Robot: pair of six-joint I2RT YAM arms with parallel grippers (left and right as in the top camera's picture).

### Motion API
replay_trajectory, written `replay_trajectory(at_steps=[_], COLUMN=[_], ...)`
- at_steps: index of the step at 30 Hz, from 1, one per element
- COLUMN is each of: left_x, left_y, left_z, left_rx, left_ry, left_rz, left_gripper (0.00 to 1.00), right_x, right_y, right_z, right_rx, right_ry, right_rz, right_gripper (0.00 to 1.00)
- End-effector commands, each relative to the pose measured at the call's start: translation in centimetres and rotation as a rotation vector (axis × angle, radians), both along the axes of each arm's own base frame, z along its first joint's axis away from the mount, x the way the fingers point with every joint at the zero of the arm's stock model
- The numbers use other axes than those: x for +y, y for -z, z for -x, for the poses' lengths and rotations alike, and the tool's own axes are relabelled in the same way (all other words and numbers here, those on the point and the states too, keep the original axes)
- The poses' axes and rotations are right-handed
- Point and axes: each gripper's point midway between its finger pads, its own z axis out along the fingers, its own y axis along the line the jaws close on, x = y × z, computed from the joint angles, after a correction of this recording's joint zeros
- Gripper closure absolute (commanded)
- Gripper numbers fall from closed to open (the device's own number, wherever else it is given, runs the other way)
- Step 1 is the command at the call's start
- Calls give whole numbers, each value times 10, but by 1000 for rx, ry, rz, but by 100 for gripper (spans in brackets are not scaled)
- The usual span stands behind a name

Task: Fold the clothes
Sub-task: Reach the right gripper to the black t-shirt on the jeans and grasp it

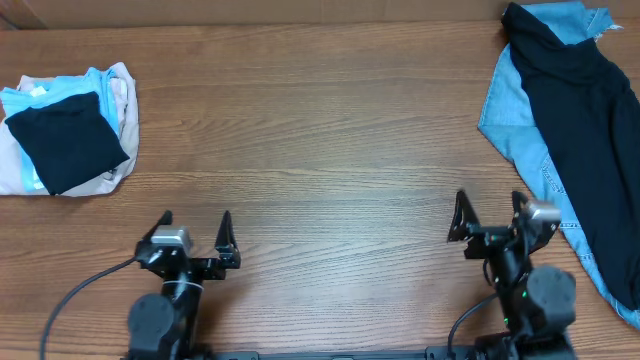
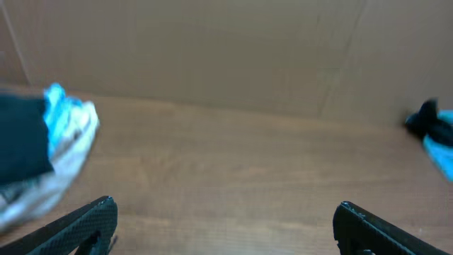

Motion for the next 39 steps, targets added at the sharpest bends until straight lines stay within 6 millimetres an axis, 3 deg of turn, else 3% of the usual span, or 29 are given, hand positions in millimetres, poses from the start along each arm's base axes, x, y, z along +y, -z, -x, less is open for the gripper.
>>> replay_trajectory(at_steps=[1,5,10,16,18,21,24,31,35,39], left_x=[4,3,-1,-4,-5,-7,-7,-7,-7,-7], left_y=[-38,-48,-52,-53,-51,-50,-50,-54,-55,-54], left_z=[1,-9,-27,-45,-49,-51,-52,-55,-56,-56], left_rx=[-20,106,312,502,543,573,572,550,545,547], left_ry=[-20,-23,-11,-4,-1,12,11,9,9,10], left_rz=[2,-12,-31,-48,-51,-49,-50,-48,-48,-47], left_gripper=[0,0,0,0,0,0,0,0,0,0], right_x=[-5,-2,2,2,-16,-59,-121,-231,-281,-306], right_y=[-38,-50,-45,-43,-43,-41,-34,-2,42,84], right_z=[-11,-32,-61,-95,-106,-117,-119,-123,-122,-123], right_rx=[14,149,386,493,498,509,528,510,574,637], right_ry=[34,33,29,24,119,273,423,513,564,585], right_rz=[-3,17,65,153,166,157,107,-74,-75,-80], right_gripper=[0,0,0,0,0,0,0,0,0,0])
